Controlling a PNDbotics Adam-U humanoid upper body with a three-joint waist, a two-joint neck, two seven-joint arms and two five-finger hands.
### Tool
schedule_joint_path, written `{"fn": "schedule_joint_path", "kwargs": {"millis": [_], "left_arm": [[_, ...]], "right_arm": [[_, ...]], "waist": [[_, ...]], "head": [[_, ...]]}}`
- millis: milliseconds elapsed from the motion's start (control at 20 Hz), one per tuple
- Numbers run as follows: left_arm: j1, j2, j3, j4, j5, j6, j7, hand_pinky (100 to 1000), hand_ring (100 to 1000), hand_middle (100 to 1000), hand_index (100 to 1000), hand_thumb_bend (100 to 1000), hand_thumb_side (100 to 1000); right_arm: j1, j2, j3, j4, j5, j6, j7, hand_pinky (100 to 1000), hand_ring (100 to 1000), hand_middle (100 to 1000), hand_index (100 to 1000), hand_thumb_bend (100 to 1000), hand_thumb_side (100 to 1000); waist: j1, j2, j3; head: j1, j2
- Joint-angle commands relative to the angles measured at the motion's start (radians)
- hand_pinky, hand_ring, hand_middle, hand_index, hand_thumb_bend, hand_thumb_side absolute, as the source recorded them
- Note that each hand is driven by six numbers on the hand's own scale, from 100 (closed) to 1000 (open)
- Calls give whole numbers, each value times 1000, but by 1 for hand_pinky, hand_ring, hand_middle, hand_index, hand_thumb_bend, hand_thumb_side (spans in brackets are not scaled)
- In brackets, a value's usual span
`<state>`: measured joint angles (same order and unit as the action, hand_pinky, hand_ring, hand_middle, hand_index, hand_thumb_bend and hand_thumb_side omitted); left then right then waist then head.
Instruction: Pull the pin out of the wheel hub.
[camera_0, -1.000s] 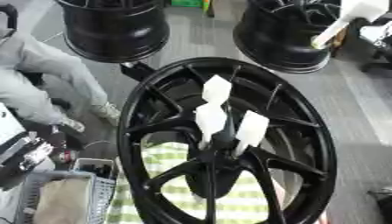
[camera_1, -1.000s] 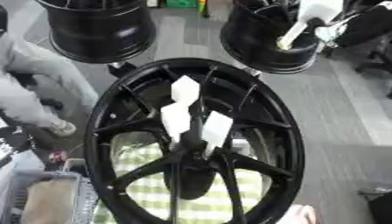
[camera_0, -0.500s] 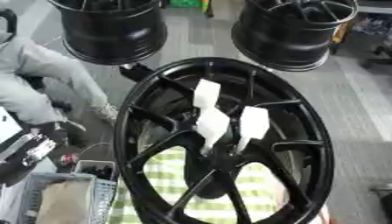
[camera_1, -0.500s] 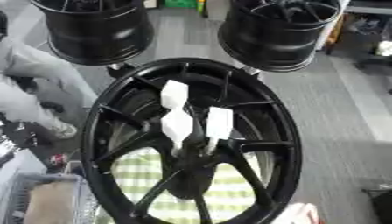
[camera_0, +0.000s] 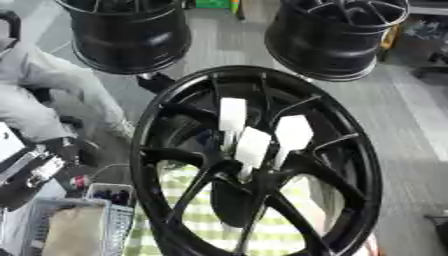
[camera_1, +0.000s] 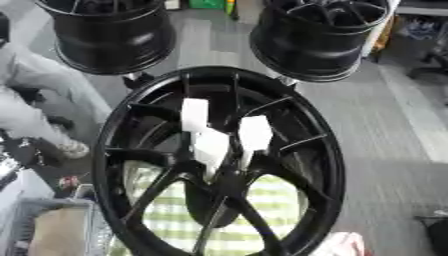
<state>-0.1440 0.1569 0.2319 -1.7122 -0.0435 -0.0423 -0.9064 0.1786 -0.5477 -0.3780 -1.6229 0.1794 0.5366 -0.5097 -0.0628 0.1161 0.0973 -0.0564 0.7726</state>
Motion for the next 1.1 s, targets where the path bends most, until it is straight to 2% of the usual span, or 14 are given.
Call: {"fn": "schedule_joint_path", "kwargs": {"millis": [50, 200, 300, 650, 800, 1100], "left_arm": [[-9, 7, 6, -18, 12, 1, -1, 743, 742, 632, 725, 100, 716], [-7, 3, 3, -17, 13, 2, -1, 743, 743, 632, 725, 100, 716], [-7, 2, 4, -18, 14, 2, -1, 743, 743, 632, 725, 100, 716], [-5, -1, 5, -16, 17, -1, -1, 742, 744, 632, 725, 100, 714], [-6, -4, 3, -15, 18, -1, -1, 742, 744, 632, 725, 100, 717], [-8, -10, -1, -14, 19, -3, -1, 742, 745, 632, 725, 100, 719]], "right_arm": [[-3, 22, -21, -3, -9, 22, -124, 662, 745, 842, 964, 100, 590], [-11, 41, -12, -17, -7, 33, -210, 673, 764, 848, 961, 100, 588], [-16, 46, -4, -31, -5, 35, -235, 668, 759, 840, 958, 100, 580], [-30, 84, 31, -107, 24, 16, -242, 628, 715, 793, 940, 100, 521], [-42, 117, 59, -154, 20, -31, -252, 603, 680, 752, 923, 100, 490], [-71, 214, 158, -223, -28, -196, -276, 576, 646, 701, 893, 100, 502]], "waist": [[3, -12, 1], [6, -16, 1], [8, -18, 3], [17, -18, 4], [21, -16, 5], [28, -11, 10]], "head": [[-2, -3], [-4, -3], [-6, -3], [-5, -3], [-5, -3], [-8, -3]]}}
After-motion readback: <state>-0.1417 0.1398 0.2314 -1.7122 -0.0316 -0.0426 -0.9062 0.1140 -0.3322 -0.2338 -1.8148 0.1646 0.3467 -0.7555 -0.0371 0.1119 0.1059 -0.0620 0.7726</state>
